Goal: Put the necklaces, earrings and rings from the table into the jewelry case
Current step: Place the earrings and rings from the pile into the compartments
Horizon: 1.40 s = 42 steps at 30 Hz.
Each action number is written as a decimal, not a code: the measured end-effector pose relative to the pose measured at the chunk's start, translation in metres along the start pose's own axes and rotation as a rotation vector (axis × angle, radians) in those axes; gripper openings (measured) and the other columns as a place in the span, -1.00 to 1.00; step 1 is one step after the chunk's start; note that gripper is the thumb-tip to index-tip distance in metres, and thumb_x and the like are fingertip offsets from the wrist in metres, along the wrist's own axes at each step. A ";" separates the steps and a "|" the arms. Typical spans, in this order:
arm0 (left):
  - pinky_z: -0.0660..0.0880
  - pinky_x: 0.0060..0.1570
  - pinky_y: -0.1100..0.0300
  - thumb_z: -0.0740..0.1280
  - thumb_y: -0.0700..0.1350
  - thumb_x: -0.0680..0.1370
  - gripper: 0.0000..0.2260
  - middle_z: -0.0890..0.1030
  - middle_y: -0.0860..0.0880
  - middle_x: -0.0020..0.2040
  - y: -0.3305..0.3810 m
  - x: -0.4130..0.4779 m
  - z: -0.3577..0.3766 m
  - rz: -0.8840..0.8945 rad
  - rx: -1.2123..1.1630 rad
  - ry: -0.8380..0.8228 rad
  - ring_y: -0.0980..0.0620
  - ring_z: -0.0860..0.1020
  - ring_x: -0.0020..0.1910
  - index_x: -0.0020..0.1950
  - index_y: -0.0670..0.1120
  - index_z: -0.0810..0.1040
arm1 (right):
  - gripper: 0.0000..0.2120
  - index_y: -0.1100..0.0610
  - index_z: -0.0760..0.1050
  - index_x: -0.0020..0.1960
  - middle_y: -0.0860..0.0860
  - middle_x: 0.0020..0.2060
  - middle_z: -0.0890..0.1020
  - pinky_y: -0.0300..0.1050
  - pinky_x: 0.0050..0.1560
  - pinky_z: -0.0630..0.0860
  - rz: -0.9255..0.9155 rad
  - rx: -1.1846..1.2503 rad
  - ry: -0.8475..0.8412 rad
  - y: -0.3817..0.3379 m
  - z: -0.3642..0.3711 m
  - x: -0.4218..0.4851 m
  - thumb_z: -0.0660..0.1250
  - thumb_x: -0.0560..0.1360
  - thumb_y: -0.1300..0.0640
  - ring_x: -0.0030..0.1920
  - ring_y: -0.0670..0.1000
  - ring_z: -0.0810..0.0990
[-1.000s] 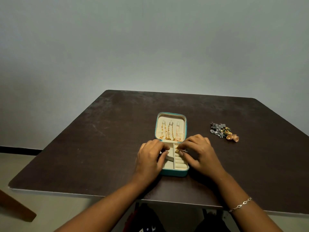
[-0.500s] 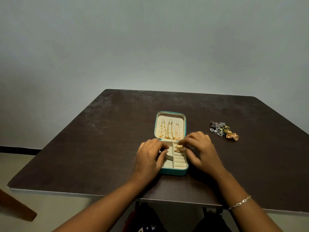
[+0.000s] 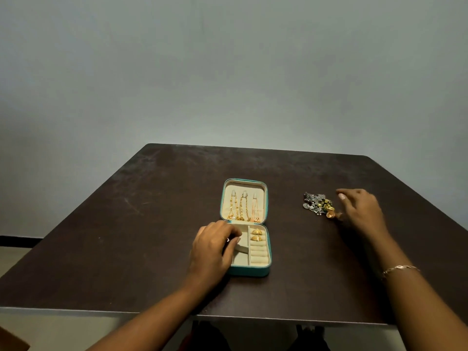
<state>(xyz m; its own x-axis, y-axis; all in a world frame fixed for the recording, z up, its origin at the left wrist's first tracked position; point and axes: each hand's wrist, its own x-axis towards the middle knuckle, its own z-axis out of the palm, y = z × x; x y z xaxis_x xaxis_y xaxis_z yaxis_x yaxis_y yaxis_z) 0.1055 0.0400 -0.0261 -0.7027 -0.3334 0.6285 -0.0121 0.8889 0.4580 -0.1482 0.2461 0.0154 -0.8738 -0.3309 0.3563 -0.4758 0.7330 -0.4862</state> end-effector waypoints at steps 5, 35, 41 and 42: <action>0.31 -0.21 0.38 0.17 -0.03 0.46 -0.84 0.58 0.09 -0.21 -0.001 0.000 0.001 0.018 -0.008 0.025 0.20 0.44 -0.17 -0.15 -0.02 0.53 | -0.65 -0.03 0.47 0.26 0.10 0.34 0.34 0.15 0.31 0.17 -0.029 -0.139 -0.112 0.012 0.024 0.002 0.09 0.57 -0.09 0.40 0.09 0.18; 0.30 -0.16 0.42 0.18 -0.03 0.46 -0.92 0.52 0.19 -0.21 -0.004 0.001 0.003 0.042 -0.017 0.053 0.27 0.41 -0.19 -0.13 0.09 0.46 | -0.95 0.19 0.58 -0.15 0.08 -0.12 0.61 -0.06 -0.05 0.43 0.026 0.413 0.072 0.033 0.029 0.031 0.36 0.46 0.21 0.00 0.10 0.53; 0.31 -0.18 0.35 0.20 -0.01 0.48 -0.90 0.54 0.15 -0.23 -0.004 0.000 0.003 0.052 -0.016 0.052 0.24 0.42 -0.22 -0.16 0.04 0.49 | -0.94 0.11 0.58 -0.18 0.04 -0.16 0.60 -0.28 -0.27 0.41 -0.154 0.519 0.121 -0.007 0.015 -0.006 0.37 0.45 0.24 -0.18 -0.07 0.52; 0.30 -0.18 0.36 0.20 -0.01 0.48 -0.90 0.54 0.15 -0.24 -0.004 0.000 0.003 0.051 -0.017 0.054 0.24 0.42 -0.22 -0.16 0.04 0.49 | -0.91 0.09 0.58 -0.18 0.01 -0.18 0.61 -0.28 -0.21 0.43 -0.215 0.538 0.085 -0.018 0.016 -0.016 0.37 0.44 0.25 -0.17 -0.09 0.54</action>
<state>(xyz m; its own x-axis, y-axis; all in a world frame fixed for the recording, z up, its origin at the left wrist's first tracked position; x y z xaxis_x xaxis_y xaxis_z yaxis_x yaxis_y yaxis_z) 0.1032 0.0376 -0.0299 -0.6625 -0.3052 0.6840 0.0345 0.8998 0.4348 -0.1278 0.2290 0.0059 -0.7517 -0.3733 0.5437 -0.6448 0.2430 -0.7247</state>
